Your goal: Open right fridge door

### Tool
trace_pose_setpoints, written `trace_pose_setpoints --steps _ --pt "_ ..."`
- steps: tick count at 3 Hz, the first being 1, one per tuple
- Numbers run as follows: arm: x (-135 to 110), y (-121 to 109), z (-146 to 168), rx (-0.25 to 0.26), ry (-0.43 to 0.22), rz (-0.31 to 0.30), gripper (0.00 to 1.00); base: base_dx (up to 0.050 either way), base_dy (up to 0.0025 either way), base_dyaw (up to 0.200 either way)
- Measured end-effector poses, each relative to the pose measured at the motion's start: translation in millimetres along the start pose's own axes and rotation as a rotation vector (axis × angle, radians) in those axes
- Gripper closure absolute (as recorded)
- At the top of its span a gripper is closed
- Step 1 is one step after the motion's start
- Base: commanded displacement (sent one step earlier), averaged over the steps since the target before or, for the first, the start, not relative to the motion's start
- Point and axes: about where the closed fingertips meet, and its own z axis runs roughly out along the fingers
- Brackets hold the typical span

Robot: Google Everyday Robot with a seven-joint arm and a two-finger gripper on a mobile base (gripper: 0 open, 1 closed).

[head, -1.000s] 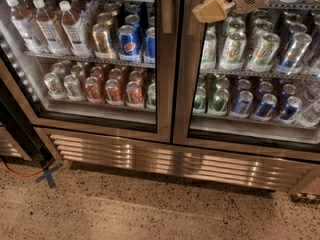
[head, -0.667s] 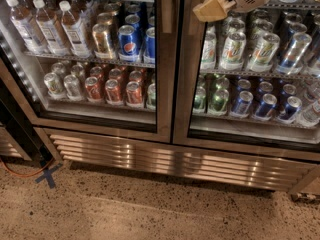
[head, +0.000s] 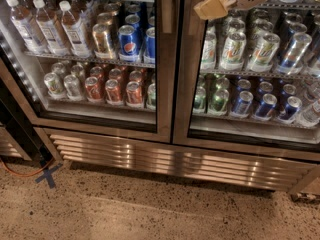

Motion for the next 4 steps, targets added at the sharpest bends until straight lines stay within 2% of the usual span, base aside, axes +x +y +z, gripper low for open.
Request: trace_pose_setpoints --steps 4 --pt "1.2 -7.3 -1.4 -0.022 -0.019 -0.012 1.00 0.000 0.00000 0.000"
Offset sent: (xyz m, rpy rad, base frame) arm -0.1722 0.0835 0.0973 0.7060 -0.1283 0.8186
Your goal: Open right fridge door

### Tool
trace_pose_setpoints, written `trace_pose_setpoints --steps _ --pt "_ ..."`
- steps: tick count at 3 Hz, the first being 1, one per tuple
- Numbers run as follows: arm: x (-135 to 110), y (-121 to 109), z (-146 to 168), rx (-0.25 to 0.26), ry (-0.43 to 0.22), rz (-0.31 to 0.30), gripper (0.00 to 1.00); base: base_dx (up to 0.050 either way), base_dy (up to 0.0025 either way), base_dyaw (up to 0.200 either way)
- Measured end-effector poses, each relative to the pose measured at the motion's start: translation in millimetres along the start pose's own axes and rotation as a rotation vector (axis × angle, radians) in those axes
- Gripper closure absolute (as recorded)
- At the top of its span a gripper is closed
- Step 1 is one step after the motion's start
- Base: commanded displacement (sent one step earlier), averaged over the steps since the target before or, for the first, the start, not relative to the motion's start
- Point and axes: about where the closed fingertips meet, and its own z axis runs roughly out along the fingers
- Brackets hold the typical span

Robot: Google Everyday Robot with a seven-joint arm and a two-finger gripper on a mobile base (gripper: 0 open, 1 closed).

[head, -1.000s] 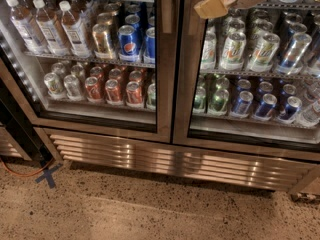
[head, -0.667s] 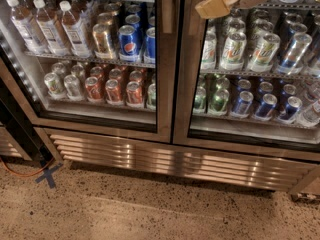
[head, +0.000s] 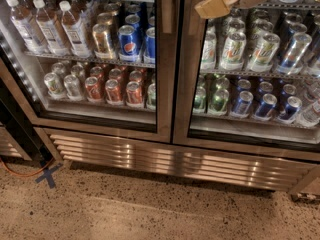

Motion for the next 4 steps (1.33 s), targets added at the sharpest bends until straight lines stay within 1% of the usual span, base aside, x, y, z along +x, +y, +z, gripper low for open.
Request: trace_pose_setpoints --steps 1,2,4 --pt "-5.2 0.1 -5.9 0.008 -0.017 -0.018 0.81 0.000 0.00000 0.000" --pt "-4.7 -2.1 -5.7 0.008 -0.017 -0.018 0.58 0.000 0.00000 0.000" --pt "-14.6 2.0 -16.9 0.018 -0.056 -0.044 0.11 0.000 0.00000 0.000"
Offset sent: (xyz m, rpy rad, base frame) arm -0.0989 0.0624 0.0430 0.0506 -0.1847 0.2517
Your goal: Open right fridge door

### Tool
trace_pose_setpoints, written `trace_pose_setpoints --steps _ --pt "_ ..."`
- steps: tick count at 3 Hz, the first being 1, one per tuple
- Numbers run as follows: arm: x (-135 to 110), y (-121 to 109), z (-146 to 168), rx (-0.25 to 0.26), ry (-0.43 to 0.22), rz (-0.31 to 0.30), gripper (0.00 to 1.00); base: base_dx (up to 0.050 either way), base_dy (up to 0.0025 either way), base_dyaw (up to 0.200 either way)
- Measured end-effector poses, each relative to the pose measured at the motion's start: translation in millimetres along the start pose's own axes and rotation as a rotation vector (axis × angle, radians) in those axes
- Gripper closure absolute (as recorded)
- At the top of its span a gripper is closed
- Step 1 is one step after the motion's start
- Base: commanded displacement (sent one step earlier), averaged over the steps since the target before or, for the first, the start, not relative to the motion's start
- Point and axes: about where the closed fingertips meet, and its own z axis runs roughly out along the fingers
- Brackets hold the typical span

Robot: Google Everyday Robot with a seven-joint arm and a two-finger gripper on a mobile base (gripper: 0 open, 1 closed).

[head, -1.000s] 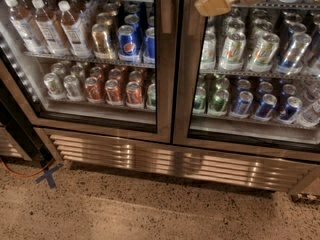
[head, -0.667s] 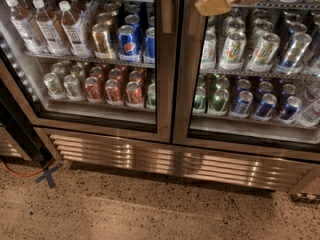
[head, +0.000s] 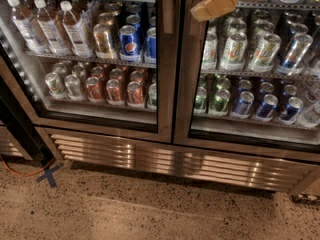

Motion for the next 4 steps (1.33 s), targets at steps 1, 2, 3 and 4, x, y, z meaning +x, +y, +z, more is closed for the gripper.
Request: trace_pose_setpoints --steps 1,2,3,4 --pt "-21.3 34.8 3.4 -0.052 -0.049 -0.071 0.00 0.000 0.00000 0.000" --pt "-27.8 49.5 7.0 -0.079 -0.069 -0.097 0.00 0.000 0.00000 0.000" --pt "-27.4 47.7 7.2 -0.080 -0.070 -0.098 0.00 0.000 0.00000 0.000" --pt "-22.0 56.0 15.1 -0.123 -0.074 -0.084 0.06 0.000 0.00000 0.000"
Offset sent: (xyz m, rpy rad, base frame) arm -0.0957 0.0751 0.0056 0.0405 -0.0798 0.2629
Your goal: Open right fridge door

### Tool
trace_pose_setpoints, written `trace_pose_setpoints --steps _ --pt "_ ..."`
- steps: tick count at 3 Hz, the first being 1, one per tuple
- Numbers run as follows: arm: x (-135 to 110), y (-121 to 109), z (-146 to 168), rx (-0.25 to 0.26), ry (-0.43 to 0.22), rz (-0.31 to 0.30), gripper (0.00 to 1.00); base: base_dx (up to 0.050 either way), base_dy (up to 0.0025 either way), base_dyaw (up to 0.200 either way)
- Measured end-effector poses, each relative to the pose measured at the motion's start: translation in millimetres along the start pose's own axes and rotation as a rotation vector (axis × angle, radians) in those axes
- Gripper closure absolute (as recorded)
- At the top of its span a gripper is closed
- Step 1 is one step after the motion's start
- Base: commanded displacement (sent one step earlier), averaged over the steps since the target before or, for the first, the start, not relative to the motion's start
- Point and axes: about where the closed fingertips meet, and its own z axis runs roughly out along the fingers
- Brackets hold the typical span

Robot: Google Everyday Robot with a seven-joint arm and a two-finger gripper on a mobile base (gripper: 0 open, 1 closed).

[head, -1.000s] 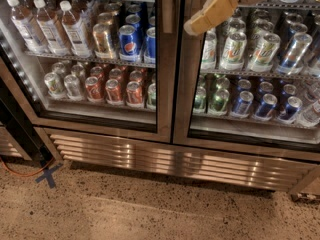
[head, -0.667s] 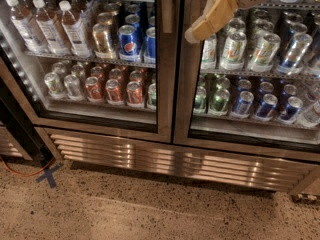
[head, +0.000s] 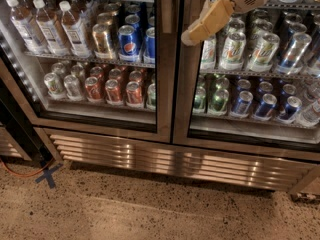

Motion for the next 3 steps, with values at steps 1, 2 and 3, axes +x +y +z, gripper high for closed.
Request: trace_pose_setpoints --steps 1,2,3 --pt "2.0 -2.5 -2.1 0.000 0.000 0.000 0.25 0.000 0.00000 0.000" --pt "3.3 -7.3 -6.5 0.000 0.000 0.000 0.48 0.000 0.00000 0.000" --pt "4.4 -10.3 -8.7 0.000 0.000 0.000 0.70 0.000 0.00000 0.000"
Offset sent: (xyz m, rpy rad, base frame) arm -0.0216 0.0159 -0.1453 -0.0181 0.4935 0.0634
